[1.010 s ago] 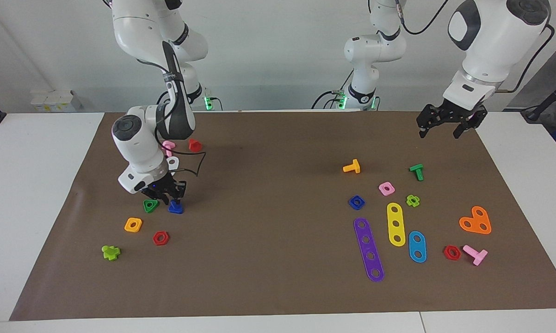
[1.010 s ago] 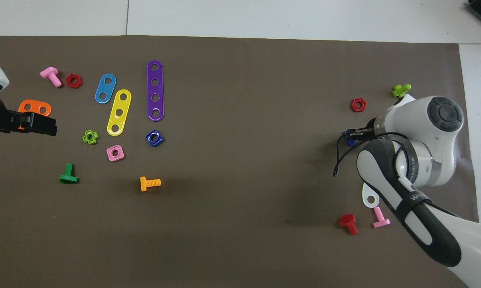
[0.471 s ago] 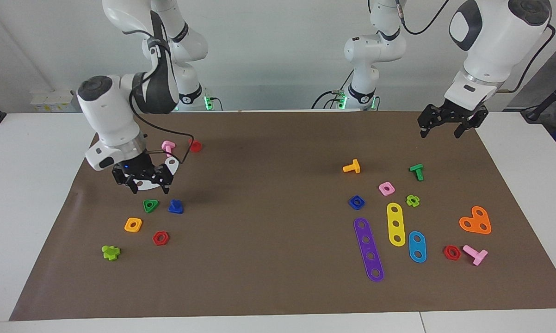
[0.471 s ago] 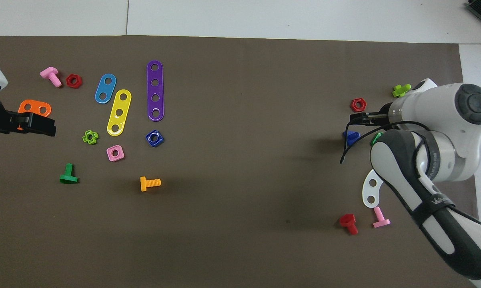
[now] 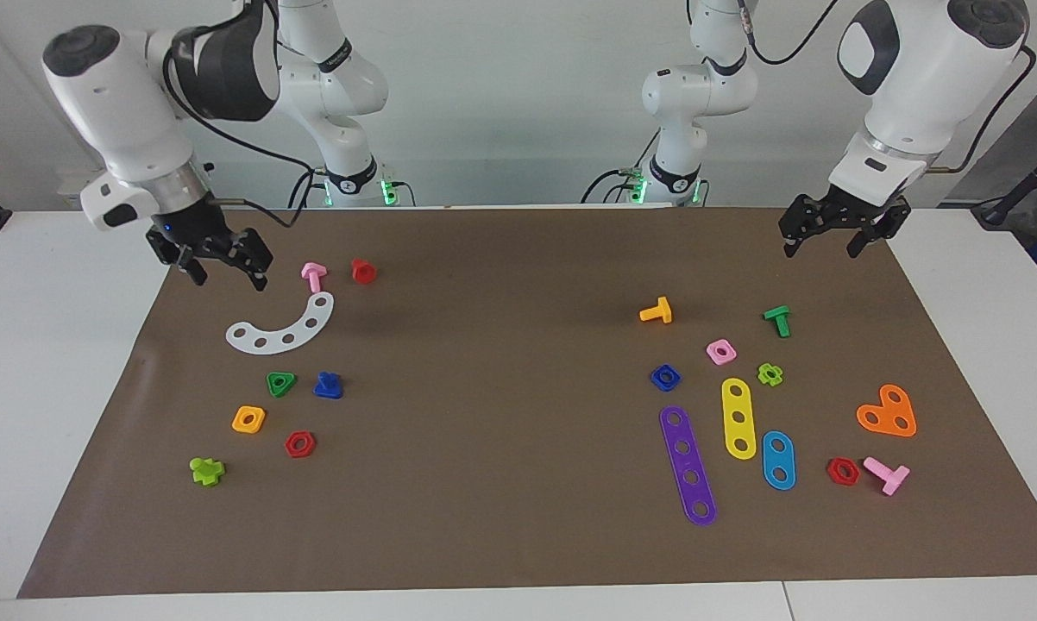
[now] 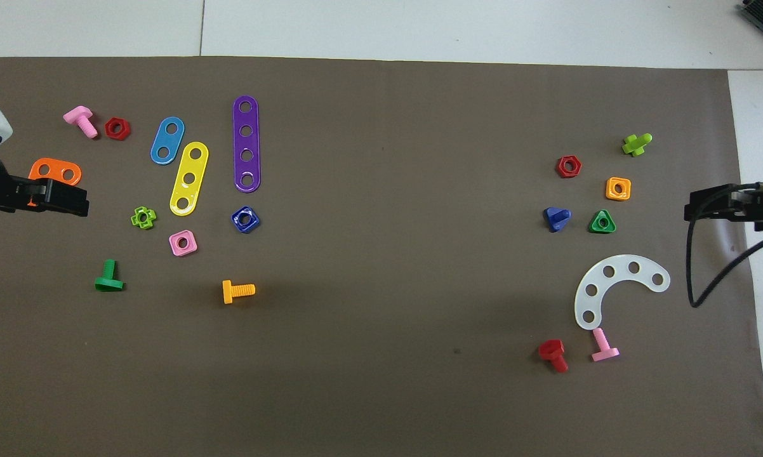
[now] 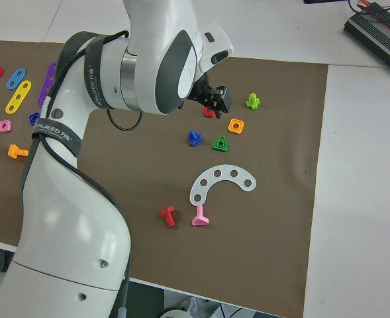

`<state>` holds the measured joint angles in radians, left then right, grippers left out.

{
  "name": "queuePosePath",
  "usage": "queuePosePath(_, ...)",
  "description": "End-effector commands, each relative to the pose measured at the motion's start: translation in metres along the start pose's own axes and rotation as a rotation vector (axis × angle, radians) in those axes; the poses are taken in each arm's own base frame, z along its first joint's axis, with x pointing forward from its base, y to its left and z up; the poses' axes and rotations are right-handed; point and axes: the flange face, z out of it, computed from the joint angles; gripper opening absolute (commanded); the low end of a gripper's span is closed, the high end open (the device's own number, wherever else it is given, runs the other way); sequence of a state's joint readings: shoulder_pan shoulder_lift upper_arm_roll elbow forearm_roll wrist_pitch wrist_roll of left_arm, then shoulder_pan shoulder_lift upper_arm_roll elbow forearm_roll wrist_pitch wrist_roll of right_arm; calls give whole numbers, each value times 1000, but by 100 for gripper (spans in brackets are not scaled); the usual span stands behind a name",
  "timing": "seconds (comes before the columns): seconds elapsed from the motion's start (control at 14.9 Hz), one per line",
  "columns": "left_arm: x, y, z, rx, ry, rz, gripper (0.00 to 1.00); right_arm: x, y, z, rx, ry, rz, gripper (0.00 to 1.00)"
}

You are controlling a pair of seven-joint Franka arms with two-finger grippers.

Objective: Unscrew and place screws in storage area

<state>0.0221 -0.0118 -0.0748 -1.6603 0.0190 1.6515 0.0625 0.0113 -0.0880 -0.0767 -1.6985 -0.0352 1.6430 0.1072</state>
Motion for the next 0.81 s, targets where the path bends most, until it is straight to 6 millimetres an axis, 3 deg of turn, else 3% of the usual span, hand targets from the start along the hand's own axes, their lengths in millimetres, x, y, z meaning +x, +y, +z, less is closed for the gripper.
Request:
queuePosePath(0.0,-9,-4,-1,-3,2,-1,100,1,-5,-9,-22,5,19,100)
queuePosePath(0.2,-9,-3,-1,-2,3,1,100,-3,0,-8,-14,-9,18,100)
queuePosePath(0.74,-9,-3,-1,-3,2,-1,100,-1,-22,-21,-29,-37,-22,100)
